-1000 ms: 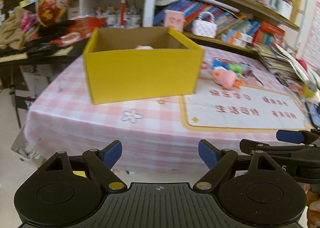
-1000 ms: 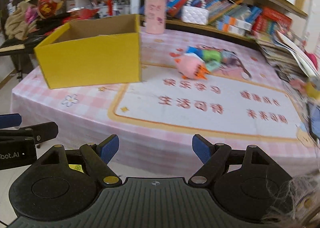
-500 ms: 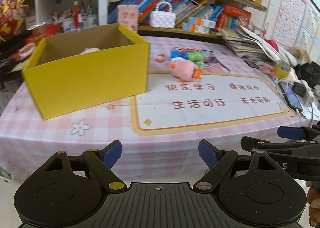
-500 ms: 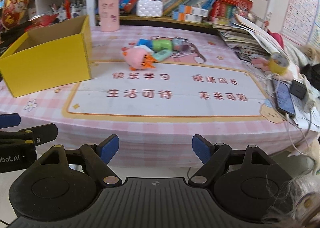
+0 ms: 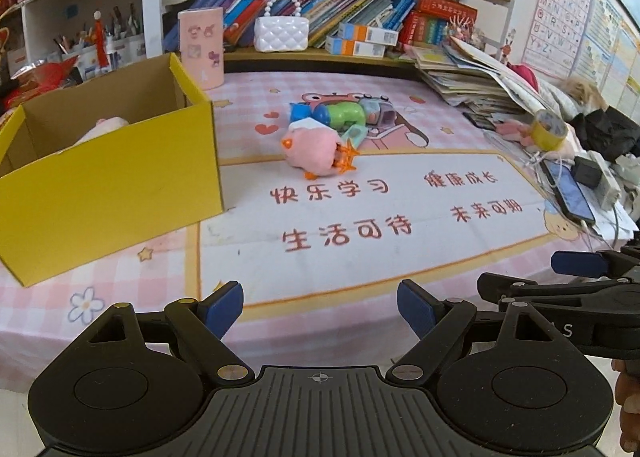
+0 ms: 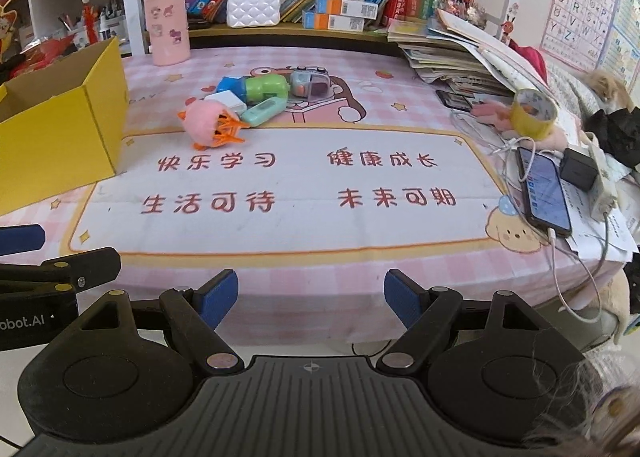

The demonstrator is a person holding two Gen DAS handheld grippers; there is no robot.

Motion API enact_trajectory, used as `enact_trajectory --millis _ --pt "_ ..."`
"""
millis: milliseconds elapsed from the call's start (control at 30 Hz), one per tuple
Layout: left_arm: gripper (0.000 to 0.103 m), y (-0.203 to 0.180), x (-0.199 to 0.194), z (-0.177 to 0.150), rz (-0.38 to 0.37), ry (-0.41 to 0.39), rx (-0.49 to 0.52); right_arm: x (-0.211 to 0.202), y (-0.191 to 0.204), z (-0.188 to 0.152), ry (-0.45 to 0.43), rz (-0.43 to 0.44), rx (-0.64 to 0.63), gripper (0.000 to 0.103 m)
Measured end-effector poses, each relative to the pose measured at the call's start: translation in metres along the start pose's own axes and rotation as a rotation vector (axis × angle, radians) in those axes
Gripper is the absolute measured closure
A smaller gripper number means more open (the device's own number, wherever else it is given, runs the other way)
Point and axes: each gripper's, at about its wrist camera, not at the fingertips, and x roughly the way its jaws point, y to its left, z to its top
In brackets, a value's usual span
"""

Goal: Organize objects
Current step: 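Withdraw both grippers from the box back toward the table, then grasp the pink chick plush with the left gripper while the right gripper approaches the mint-green case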

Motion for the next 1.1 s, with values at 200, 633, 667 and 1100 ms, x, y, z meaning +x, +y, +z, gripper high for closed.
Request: enact_trajectory --millis 200,633,667,1100 --pt "0.016 -0.007 0.017 0.017 0.030 0.001 -0.035 0.022 -0.017 0.022 0.017 0.048 -0.006 0.026" --pt "0.017 -0.013 0.067 0.079 0.177 -0.069 -0.144 0.073 -0.053 0.074 0.002 0.167 -0.005 0.027" --pt "0.017 -0.013 0.072 0.084 0.188 -0.072 -0.155 0.077 -0.055 0.079 -0.007 0.173 -0.007 0.028" --pt "0.017 -0.013 0.149 0.127 0.239 -0.021 -0.317 0.119 -0.080 0.136 -0.072 0.199 0.014 0.032"
